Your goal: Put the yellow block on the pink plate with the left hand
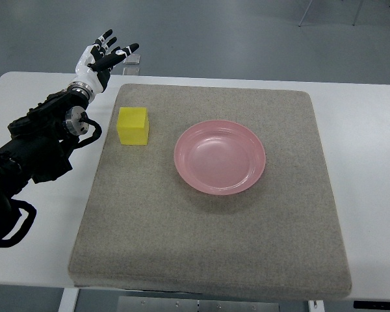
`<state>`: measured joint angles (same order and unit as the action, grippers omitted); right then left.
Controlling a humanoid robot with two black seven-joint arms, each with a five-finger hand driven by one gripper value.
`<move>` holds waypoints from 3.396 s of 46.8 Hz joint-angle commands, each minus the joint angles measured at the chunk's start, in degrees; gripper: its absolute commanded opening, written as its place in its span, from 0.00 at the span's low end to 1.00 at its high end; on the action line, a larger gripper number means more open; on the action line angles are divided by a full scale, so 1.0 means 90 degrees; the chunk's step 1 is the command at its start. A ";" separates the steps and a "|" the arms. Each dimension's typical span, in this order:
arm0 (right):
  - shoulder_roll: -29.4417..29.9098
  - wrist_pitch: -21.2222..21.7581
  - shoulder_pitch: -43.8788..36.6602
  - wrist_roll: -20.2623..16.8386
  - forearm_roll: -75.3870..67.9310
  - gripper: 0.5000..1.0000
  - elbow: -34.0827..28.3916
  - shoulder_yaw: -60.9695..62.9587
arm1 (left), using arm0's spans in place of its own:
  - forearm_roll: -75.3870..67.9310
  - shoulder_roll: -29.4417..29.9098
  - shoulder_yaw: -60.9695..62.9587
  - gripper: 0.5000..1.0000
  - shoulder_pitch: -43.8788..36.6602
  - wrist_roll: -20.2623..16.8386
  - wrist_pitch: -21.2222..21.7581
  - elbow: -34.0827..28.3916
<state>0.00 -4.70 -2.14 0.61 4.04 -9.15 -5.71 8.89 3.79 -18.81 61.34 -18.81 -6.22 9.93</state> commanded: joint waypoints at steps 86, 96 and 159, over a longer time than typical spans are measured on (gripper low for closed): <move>0.0000 0.0005 -0.0007 0.0000 0.0000 0.85 0.0001 0.0000 | -0.0196 0.0623 0.0117 0.98 0.0050 -0.0137 -0.0139 0.0488; 0.0000 -0.0005 -0.0007 0.0000 0.0000 0.85 0.0001 0.0000 | -0.1299 0.1600 0.0557 0.98 0.0265 -0.0108 -0.0198 0.1698; 0.0000 -0.0005 -0.0007 0.0000 0.0000 0.85 0.0001 0.0000 | -0.8214 0.3994 0.3076 0.98 0.2082 -0.0029 -0.1272 0.5381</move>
<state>0.00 -4.68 -2.13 0.61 4.04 -9.14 -5.71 -64.79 39.95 8.69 80.36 -19.09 -17.66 58.60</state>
